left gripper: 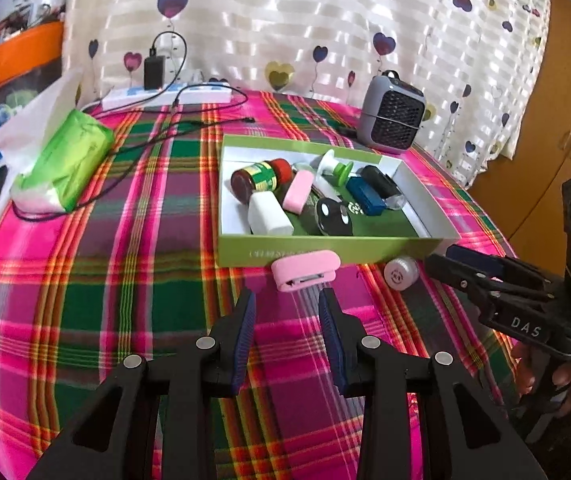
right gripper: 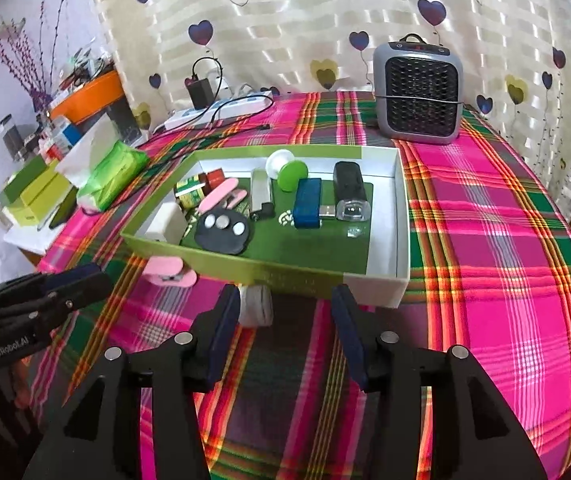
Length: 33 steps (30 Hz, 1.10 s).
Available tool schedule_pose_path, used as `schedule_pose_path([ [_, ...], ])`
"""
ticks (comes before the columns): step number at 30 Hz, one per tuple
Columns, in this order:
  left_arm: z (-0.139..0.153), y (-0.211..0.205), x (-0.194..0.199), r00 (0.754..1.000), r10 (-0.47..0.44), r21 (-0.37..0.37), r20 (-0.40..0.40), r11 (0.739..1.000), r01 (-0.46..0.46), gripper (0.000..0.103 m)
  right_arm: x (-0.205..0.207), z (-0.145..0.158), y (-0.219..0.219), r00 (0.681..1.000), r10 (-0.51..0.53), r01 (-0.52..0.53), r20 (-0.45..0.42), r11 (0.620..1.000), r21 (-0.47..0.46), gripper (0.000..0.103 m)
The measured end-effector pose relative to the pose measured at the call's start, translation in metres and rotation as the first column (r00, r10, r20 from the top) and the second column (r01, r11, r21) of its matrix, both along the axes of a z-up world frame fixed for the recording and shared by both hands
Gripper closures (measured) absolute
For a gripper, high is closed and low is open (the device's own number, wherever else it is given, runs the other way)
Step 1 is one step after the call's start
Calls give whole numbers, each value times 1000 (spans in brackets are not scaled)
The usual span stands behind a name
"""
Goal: Organize rigid objects
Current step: 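Move the left tool toward the pink block while the right tool closes on the white round cap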
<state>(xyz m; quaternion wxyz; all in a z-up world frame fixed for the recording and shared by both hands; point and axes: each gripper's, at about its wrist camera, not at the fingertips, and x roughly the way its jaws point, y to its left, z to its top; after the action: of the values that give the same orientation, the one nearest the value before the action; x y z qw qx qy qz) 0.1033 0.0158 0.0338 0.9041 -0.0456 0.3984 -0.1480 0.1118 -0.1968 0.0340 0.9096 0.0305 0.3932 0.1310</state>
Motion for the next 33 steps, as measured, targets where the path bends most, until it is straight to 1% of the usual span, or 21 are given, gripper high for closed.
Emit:
schedule_pose_path([
  [3,-5,0,0,1000,-8,4,-11,1000,8,71,-1,-4,3,1000,15,-14,-14,1000,17,54],
  [9,-11,0,11,999,-41,-1,-29,999,41,71,3,-13,14,999,34,-34,-41,999,-12,54],
  [13,-15,1,23,997,-63,-32,-48,998,61,71,8,-18,18,997,41,-42,-61,999,-27,54],
  [16,-16,0,29,996,-70,-26,-47,997,69,71,11,-22,23,996,48,-52,-76,998,-39,54],
  [23,-16,-4,39,993,-113,-45,-35,993,112,71,16,-24,29,995,46,-54,-84,995,-88,54],
  [28,-17,-10,42,987,-154,-65,-37,986,151,71,18,-24,28,995,47,-54,-85,995,-82,54],
  [33,-17,-19,33,977,-207,-61,-42,977,204,71,17,-24,28,995,56,-64,-81,994,-92,54],
])
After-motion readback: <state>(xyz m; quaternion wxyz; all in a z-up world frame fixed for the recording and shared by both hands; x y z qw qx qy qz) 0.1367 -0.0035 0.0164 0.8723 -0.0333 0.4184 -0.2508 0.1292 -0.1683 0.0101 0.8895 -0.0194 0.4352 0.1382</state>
